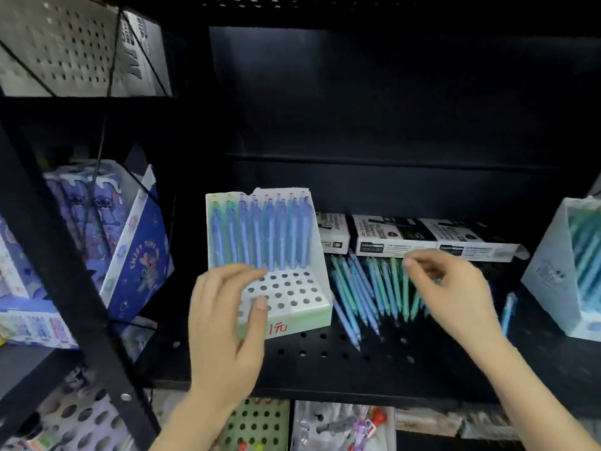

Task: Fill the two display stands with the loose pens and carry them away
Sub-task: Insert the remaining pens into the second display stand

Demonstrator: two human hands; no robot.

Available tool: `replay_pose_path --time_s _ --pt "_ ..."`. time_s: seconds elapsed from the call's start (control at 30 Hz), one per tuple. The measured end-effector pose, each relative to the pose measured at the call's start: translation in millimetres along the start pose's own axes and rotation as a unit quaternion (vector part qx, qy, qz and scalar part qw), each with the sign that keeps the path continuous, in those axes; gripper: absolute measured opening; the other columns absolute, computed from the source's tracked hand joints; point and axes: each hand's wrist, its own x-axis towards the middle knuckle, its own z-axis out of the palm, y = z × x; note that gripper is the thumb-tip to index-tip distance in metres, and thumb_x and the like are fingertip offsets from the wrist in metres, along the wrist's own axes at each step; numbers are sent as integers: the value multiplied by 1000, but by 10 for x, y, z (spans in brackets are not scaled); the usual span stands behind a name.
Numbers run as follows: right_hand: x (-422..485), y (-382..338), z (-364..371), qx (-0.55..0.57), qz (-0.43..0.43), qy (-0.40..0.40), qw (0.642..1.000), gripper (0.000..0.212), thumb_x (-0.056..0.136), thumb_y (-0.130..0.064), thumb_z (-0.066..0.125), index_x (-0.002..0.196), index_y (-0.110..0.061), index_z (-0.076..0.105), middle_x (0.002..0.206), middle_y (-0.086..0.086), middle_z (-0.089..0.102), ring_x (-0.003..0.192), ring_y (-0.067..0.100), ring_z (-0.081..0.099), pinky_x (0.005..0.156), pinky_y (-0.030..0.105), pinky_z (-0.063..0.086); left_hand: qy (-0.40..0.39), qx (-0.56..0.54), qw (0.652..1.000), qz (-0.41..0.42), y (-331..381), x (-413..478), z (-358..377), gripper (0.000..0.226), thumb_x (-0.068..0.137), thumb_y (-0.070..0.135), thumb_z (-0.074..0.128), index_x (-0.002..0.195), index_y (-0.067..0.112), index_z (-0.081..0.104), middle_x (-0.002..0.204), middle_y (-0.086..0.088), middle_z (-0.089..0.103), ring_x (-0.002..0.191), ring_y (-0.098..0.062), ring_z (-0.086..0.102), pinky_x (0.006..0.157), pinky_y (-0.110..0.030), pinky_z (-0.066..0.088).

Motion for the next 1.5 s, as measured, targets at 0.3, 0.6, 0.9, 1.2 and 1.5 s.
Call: replay_pose_path --time_s 0.3,0.6,0.9,1.2,1.5 --pt "-168 862 -405 -199 52 41 978 42 87 -39 57 115 -9 63 115 17 62 100 35 60 71 38 50 -254 -18 967 -13 688 19 678 36 98 34 36 134 35 43 139 19 36 129 11 22 104 -2 7" --pt "43 1171 -409 -220 130 -167 952 74 89 -62 29 148 -19 17 152 19 23 142 32 18 114 42 20 -436 225 854 -170 636 138 1412 56 98 49 16 149 31 2 157 -11 -12 144 -33 -6 115 -44 9" --pt "152 1087 -499 9 60 -209 976 75 87 -33 62 148 -23 19 152 -5 27 139 14 27 106 24 25 -357 90 901 -230 566 175 1443 71 91 28 56 147 26 13 154 -5 9 131 -25 38 103 -30 35" --pt "71 1201 -461 -160 80 -79 981 82 75 -61 61 138 -12 42 130 11 54 119 29 49 97 40 43 -300 44 903 -305 587 167 1420 93 80 25 72 149 19 9 153 -7 14 136 -22 30 105 -33 31" --pt "58 1157 -519 -60 116 -85 988 70 78 -44 69 135 -12 44 122 8 57 107 24 56 79 30 40 -300 21 898 -322 568 97 1479 94 76 23 76 148 12 17 150 -8 29 134 -22 35 107 -35 32"
